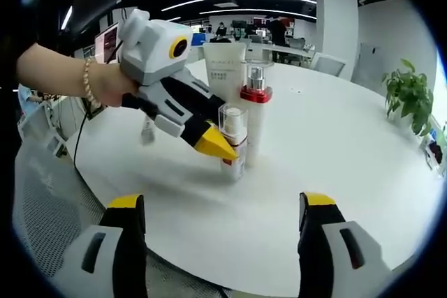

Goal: Arrange the skincare products in the storage area until every visible bottle or jar stands upright without overlapping.

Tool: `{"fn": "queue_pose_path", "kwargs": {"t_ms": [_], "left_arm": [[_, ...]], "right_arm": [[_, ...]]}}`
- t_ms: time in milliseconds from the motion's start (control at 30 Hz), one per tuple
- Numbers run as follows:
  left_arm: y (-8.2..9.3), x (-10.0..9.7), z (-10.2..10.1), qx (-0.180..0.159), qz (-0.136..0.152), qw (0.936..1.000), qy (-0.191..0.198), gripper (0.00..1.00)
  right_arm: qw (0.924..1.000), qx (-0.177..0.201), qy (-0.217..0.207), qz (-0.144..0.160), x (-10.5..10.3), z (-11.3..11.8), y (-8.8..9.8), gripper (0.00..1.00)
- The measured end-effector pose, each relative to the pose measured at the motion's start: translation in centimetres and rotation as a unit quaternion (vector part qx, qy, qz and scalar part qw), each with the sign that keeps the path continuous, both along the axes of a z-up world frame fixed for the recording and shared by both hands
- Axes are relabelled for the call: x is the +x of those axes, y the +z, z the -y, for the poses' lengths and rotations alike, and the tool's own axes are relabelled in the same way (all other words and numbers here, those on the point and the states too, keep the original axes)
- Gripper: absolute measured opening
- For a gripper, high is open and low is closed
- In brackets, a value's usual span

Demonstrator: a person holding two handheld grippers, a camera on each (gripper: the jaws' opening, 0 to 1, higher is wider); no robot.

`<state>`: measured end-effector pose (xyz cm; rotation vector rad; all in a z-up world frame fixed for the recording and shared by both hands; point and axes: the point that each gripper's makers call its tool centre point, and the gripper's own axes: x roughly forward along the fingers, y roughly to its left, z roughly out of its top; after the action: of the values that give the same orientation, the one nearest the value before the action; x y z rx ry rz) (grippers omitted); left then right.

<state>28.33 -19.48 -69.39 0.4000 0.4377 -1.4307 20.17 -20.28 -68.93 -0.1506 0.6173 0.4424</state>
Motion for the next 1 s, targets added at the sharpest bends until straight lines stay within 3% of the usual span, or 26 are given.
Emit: {"fn": "queue_pose_path", "kwargs": {"t_ms": [700,1000], "left_arm": [[1.0,-0.6,-1.8,0.014,0.010,0.9998,0.014,0.33],[1.8,-1.0,-3.3,0.015,0.013,0.9989,0.042,0.39]], "right_arm": [[1.0000,-0.001,0.003,0.006,0.1,-0.1,0.2,0.87],[0.9998,-0.004,0.017,0.002,-0.1,-0.4,-0.1,0.88]]}}
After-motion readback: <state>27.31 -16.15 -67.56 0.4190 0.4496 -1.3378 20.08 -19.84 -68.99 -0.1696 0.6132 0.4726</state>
